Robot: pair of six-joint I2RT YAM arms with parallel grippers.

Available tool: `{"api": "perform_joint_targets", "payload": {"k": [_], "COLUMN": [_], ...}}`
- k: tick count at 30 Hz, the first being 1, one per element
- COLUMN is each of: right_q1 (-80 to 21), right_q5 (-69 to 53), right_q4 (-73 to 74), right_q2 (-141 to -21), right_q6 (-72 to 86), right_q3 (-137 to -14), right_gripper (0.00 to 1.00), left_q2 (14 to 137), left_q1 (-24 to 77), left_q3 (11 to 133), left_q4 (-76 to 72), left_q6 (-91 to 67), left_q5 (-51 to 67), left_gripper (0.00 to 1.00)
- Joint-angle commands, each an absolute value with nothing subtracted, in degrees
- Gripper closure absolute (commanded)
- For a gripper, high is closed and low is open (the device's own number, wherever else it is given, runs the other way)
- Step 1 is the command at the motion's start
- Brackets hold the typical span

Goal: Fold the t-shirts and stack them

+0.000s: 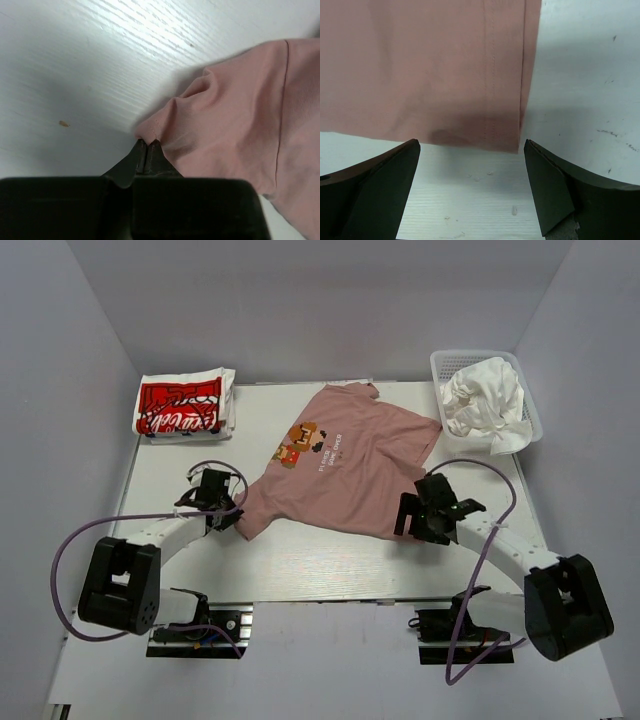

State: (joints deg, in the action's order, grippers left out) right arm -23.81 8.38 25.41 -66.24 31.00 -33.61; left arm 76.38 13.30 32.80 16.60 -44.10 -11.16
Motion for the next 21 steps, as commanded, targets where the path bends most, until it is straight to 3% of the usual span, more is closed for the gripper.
{"api": "perform_joint_targets", "payload": {"k": [1, 9, 13, 14, 15, 17, 21], "right_q1": [-24.5, -25.2, -25.3, -25.4, -25.4, -25.5, -25.6], "right_q5": [9.7, 13.4, 14.6, 14.2, 14.2, 14.3, 17.1], "right_q4": [23.5, 19.6, 18.2, 18.2, 18.3, 18.1, 21.3], "right_q2": [-69.2, -73.3, -75.9, -76.5, -75.7, -74.7, -67.7], "right_q6": [33.1, 36.1, 37.8, 37.8, 37.8, 37.0, 35.8], "right_q3": [-32.7, -31.3, -33.1, -33.6, -34.5, -35.2, -41.8], "right_gripper": [0.10, 0.13, 0.63, 0.81, 0.88, 1.00, 1.00], "left_q2": [73.6, 64.1, 60.9, 60.2, 60.2, 59.7, 59.2], "left_q1": [13.4, 14.0, 14.0, 14.0, 14.0, 14.0, 14.5], "left_q3": [30.6, 30.1, 30.1, 30.8, 31.6, 33.7, 41.1], "left_q4": [17.2, 16.1, 16.1, 16.1, 16.1, 16.1, 19.5], "left_q6": [-42.7, -41.0, -41.0, -41.0, -41.0, -40.4, -40.4], "left_q5": [-6.5, -4.5, -4.0, -4.0, -3.3, -2.8, -4.5], "left_gripper": [1.00, 1.00, 1.00, 1.00, 1.00, 1.00, 1.00]}}
